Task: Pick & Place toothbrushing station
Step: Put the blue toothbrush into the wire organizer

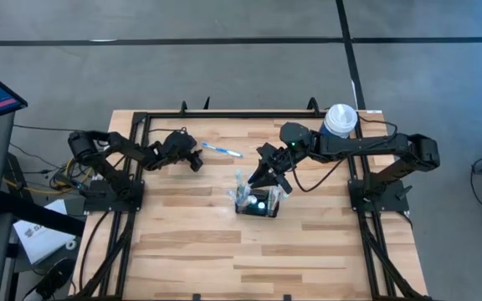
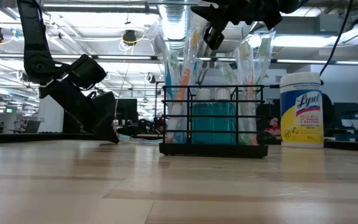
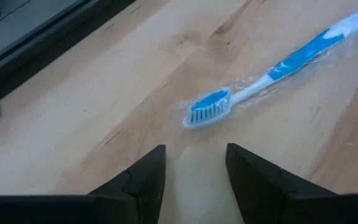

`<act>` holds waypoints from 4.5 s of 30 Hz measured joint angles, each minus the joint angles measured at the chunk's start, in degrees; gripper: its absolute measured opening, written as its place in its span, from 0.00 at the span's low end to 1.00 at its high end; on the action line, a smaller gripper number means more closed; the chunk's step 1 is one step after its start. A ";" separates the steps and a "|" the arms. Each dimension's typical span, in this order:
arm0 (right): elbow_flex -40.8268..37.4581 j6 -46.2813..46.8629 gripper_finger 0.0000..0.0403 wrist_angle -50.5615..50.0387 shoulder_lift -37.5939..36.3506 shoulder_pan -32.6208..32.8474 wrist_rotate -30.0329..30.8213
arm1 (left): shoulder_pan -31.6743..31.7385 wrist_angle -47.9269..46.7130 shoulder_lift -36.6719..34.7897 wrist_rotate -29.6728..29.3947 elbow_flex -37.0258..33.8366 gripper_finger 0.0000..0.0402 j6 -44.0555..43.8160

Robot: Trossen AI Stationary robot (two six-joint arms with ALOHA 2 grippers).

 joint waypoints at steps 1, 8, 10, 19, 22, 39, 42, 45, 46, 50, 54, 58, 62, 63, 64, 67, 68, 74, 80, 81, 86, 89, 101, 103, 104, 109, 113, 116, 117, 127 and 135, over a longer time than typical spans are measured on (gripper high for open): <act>0.02 -0.03 0.23 -0.01 0.00 0.00 0.00 | 0.00 0.02 0.00 0.15 0.00 0.41 0.17; 0.02 -0.18 0.23 -0.01 0.00 0.00 0.00 | 0.63 0.97 0.28 2.77 0.02 0.38 3.23; 0.01 -0.19 0.23 -0.01 0.00 0.00 -0.01 | 0.70 1.05 0.28 3.05 0.02 0.36 3.28; 0.02 -0.44 0.23 -0.03 0.00 0.00 0.00 | 0.63 1.77 0.31 8.12 0.02 0.20 4.52; 0.02 -0.44 0.23 -0.03 0.00 0.00 0.00 | 0.63 1.81 0.31 8.14 0.02 0.07 4.51; 0.00 -0.58 0.23 -1.95 0.00 0.00 0.00 | -3.85 1.90 0.26 10.95 0.02 0.00 3.83; 0.00 -0.58 0.23 -2.37 0.00 0.00 0.00 | -4.55 1.87 -0.31 9.96 0.02 0.00 3.82; 0.00 -0.91 0.23 -2.45 0.00 0.00 0.00 | -5.02 1.81 -1.88 9.88 0.02 0.00 3.82; 0.00 -1.31 0.23 -2.55 0.00 0.00 0.00 | -5.10 1.88 -2.70 9.86 0.02 0.00 3.82; 0.00 -1.67 0.23 -2.59 0.00 0.00 0.00 | -5.45 1.57 -7.61 9.63 0.02 0.00 3.82; 0.00 -1.69 0.23 -2.59 0.00 -0.01 0.00 | -6.17 0.01 -13.60 9.61 0.04 0.00 3.81; 0.00 -1.91 0.23 -2.59 0.00 -0.02 0.00 | -7.21 -3.66 -19.07 9.60 0.04 0.00 3.80; 0.00 -2.07 0.23 -2.56 0.00 -0.01 0.00 | -9.71 -5.40 -23.93 6.82 0.04 0.00 3.80; 0.00 -2.11 0.23 -2.58 0.00 0.00 0.00 | -10.40 -5.44 -25.20 6.43 0.04 0.00 3.80; 0.00 -2.11 0.23 -2.57 0.00 0.00 0.00 | -11.06 -5.33 -26.39 6.00 0.04 0.00 3.80; 0.00 -2.11 0.23 -2.56 0.00 0.00 0.00 | -12.96 -5.45 -29.67 3.73 0.04 0.00 3.79; 0.00 -2.11 0.23 -2.56 0.00 -0.01 0.00 | -13.52 -5.40 -30.64 2.87 0.04 0.00 3.79; 0.00 -2.11 0.23 -2.56 0.00 0.00 0.00 | -15.84 -5.40 -35.37 0.65 0.04 0.00 3.80; 0.00 -2.93 0.23 -2.54 0.00 -0.01 0.02 | -18.26 -4.98 -38.76 -0.68 0.04 0.00 2.93; 0.00 -3.55 0.23 -2.53 0.00 -0.01 0.03 | -18.72 -4.68 -39.22 -0.82 0.04 0.00 2.90; 0.00 -4.51 0.23 -2.12 0.00 0.00 0.55 | -21.21 -1.41 -41.11 -0.86 0.04 0.00 2.86; 0.00 -4.53 0.23 -2.11 0.00 0.00 2.06 | -22.69 0.09 -42.03 -0.98 0.04 0.00 2.87; 0.00 -4.53 0.23 4.80 0.15 0.03 5.11 | -31.11 4.48 -42.29 -1.91 2.82 0.00 2.95; 0.00 -4.51 0.23 5.71 0.15 0.26 5.56 | -33.29 4.59 -42.29 -1.91 4.36 0.00 3.42; 0.00 -4.52 0.23 6.18 0.15 0.37 5.95 | -34.47 4.63 -42.27 -1.91 5.09 0.00 4.22; 0.00 -4.54 0.23 9.59 0.15 1.46 6.01 | -39.69 4.78 -41.90 -2.44 8.26 0.00 6.43; 0.00 -4.97 0.23 12.41 0.20 2.65 6.01 | -42.90 4.76 -40.74 -3.41 9.90 0.00 7.08; 0.00 -5.11 0.23 14.63 0.20 3.64 6.02 | -44.71 5.03 -38.72 -3.66 11.42 0.00 7.12; 0.00 -5.12 0.23 15.27 0.20 3.93 6.01 | -45.28 4.98 -37.81 -3.67 12.11 0.00 7.12; 0.00 -6.21 0.23 17.47 0.22 5.27 6.01 | -48.53 5.69 -26.91 -3.88 21.60 0.00 9.00; 0.00 -7.28 0.23 18.91 0.22 6.17 6.01 | -49.74 5.82 -21.29 -3.81 26.45 0.00 9.00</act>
